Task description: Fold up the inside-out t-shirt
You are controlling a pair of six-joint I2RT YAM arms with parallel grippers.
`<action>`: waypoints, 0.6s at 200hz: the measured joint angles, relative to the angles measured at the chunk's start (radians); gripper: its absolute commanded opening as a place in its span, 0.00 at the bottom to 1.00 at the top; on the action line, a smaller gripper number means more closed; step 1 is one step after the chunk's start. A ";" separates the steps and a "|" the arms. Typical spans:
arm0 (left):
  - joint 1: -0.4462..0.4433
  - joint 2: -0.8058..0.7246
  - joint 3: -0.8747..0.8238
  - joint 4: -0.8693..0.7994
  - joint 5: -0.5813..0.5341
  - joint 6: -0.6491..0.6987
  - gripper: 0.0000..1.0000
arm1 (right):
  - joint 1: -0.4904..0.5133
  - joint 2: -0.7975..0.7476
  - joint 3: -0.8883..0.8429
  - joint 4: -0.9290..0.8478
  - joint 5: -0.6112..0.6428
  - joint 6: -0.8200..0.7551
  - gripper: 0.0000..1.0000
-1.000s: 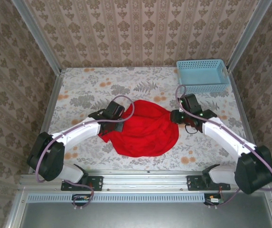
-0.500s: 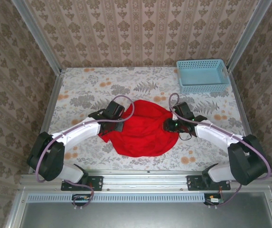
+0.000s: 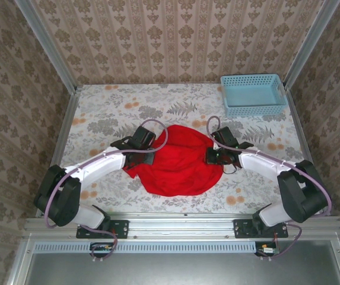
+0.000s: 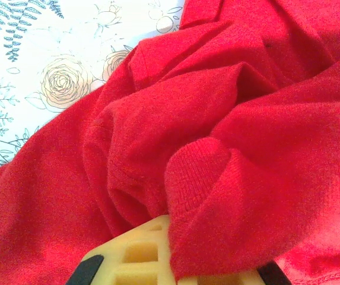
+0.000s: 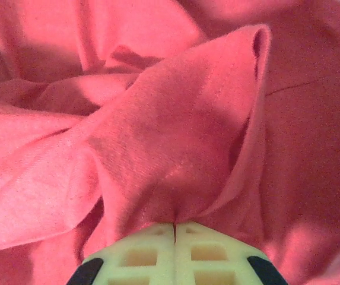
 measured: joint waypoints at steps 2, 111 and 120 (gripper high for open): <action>0.000 0.000 0.000 0.000 0.000 0.000 0.00 | 0.000 -0.007 0.000 -0.006 0.004 0.000 0.00; 0.000 0.021 0.000 0.000 -0.042 0.000 0.00 | -0.078 -0.504 0.000 -0.290 0.081 -0.024 0.00; -0.002 0.021 0.000 0.000 -0.042 0.000 0.00 | -0.096 -0.512 0.005 -0.311 0.077 -0.027 0.00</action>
